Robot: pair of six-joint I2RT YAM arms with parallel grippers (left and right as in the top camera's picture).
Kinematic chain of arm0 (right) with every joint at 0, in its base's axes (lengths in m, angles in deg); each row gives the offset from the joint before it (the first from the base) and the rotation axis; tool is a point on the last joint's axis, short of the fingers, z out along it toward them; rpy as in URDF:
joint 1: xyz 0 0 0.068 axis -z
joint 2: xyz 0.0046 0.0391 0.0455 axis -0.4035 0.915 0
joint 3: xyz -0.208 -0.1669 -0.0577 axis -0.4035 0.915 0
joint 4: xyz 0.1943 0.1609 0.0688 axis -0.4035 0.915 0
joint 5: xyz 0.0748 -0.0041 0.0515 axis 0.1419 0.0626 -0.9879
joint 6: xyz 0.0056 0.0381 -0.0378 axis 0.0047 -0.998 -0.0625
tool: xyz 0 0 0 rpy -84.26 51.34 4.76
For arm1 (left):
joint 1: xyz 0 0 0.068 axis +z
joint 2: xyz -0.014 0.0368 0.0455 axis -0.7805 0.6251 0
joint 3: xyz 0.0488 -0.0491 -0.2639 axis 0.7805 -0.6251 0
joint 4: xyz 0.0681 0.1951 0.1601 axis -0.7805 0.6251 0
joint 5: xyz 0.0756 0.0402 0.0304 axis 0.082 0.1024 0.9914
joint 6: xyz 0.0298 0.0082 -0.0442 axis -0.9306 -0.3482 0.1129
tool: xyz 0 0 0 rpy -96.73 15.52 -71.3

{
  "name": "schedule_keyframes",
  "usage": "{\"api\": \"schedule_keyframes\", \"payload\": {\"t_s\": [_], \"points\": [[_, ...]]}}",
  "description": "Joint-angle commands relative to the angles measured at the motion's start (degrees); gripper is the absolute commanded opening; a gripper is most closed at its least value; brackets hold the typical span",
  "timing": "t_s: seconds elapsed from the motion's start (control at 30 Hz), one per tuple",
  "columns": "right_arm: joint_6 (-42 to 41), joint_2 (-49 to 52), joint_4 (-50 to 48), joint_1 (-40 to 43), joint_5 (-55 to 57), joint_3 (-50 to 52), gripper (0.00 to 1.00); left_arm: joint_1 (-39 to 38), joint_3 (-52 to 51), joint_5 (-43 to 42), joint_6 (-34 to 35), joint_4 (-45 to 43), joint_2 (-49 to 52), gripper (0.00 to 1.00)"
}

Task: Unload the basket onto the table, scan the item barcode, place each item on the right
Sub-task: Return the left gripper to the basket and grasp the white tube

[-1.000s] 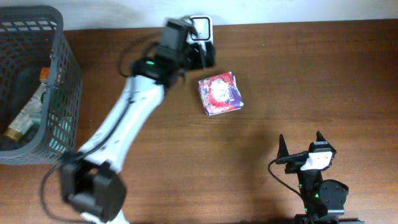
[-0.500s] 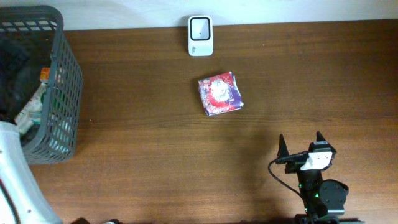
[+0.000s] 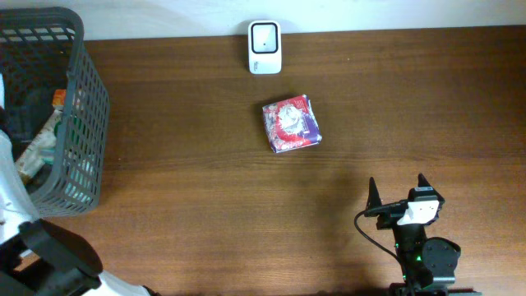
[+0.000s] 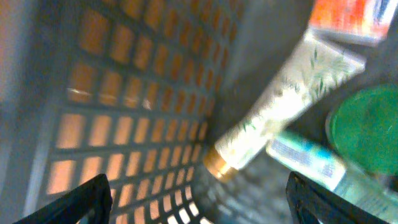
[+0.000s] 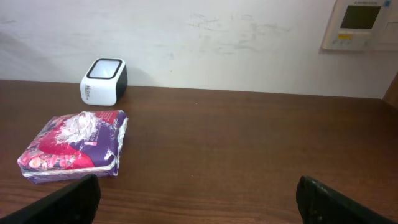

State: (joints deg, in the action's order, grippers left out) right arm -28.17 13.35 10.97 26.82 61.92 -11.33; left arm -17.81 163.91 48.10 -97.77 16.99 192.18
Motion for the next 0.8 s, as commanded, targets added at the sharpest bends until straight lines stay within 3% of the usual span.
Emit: {"api": "schedule_keyframes", "payload": {"t_s": [0.0, 0.1, 0.17, 0.27, 0.37, 0.6, 0.67, 0.77], "points": [[0.17, -0.37, 0.09, 0.37, 0.09, 0.46, 0.99, 3.85, -0.07, -4.33, -2.93, 1.60, 4.63, 0.88], [0.17, -0.37, 0.09, 0.37, 0.09, 0.46, 0.99, 5.03, -0.07, -11.06, -9.75, 2.45, 6.49, 0.77], [0.17, -0.37, 0.11, 0.37, 0.09, 0.46, 0.99, 5.03, -0.07, -12.17, -13.27, 2.43, 7.67, 0.75], [0.20, -0.37, 0.11, 0.37, 0.09, 0.46, 0.99, 5.03, -0.07, -11.39, -13.62, 2.43, 11.52, 0.72], [0.20, -0.37, 0.09, 0.37, 0.09, 0.46, 0.99, 5.20, -0.07, -5.05, -13.62, 1.14, 14.27, 0.66], [0.17, -0.37, 0.09, 0.37, 0.09, 0.46, 0.99, 5.29, -0.11, -7.45, -16.20, 0.46, 18.99, 0.63], [0.17, -0.37, 0.09, 0.37, 0.09, 0.46, 0.99, 5.35, -0.11, -7.39, -16.17, 0.04, 20.09, 0.53], [0.17, -0.37, 0.09, 0.37, 0.09, 0.46, 0.99, 5.49, -0.11, -6.99, -16.17, -0.31, 21.53, 0.49]]}}
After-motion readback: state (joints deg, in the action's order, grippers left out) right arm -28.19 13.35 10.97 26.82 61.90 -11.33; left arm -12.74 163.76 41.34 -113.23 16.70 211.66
